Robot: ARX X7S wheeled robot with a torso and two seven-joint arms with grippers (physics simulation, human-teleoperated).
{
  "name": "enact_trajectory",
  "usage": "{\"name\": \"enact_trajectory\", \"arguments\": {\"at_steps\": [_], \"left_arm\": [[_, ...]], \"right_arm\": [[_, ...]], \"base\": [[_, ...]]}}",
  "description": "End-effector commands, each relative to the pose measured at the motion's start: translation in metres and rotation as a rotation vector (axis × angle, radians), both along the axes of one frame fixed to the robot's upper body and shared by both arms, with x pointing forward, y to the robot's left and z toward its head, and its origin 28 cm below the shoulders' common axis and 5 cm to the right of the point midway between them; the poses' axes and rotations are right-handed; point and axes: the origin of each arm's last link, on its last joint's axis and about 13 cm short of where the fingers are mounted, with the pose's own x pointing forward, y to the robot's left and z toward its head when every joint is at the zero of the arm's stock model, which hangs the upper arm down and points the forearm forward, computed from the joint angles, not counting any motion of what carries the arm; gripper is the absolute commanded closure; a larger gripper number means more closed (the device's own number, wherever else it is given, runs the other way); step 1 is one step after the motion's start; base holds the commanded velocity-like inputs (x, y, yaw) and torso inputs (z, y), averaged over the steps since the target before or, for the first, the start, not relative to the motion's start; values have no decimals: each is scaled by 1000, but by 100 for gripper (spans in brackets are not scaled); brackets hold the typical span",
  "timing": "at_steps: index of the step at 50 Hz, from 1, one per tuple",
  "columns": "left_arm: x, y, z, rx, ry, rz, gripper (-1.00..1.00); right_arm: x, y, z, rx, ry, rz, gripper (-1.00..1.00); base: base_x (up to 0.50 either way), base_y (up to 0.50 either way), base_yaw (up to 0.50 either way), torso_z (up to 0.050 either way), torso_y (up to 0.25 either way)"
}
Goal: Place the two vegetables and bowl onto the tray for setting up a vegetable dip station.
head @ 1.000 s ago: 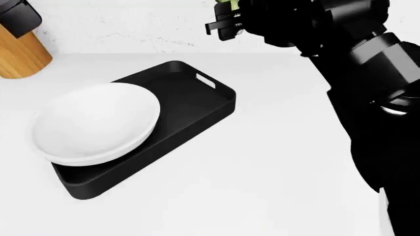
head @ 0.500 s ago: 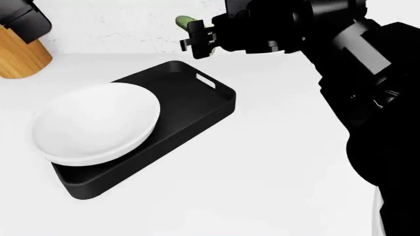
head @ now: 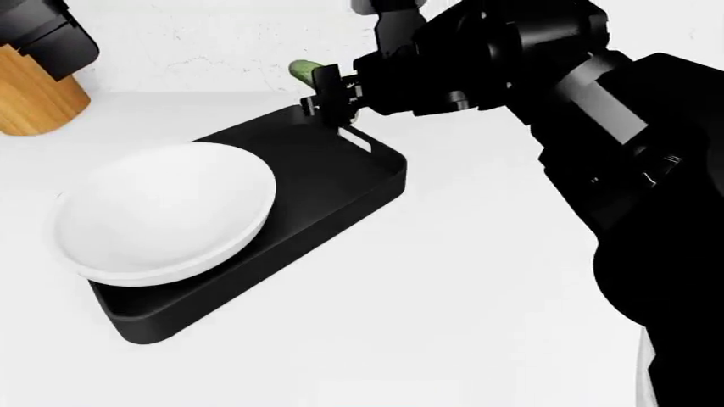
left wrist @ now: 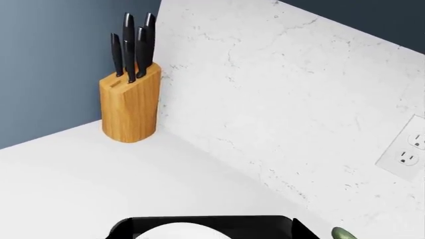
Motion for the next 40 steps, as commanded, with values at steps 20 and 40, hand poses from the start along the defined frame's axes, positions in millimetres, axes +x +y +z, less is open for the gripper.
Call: {"name": "enact_trajectory", "arguments": {"at_steps": [20,40], "left_arm": [[0,-2,0,4,2,-8,-100],[0,-2,-2,5,7,-9,-100]], "right_arm": [[2,1,-24,-59,38,9,100],[0,5,-27,-86,48,36,100]], "base": [[0,0,0,0,0],[0,0,0,0,0]]}}
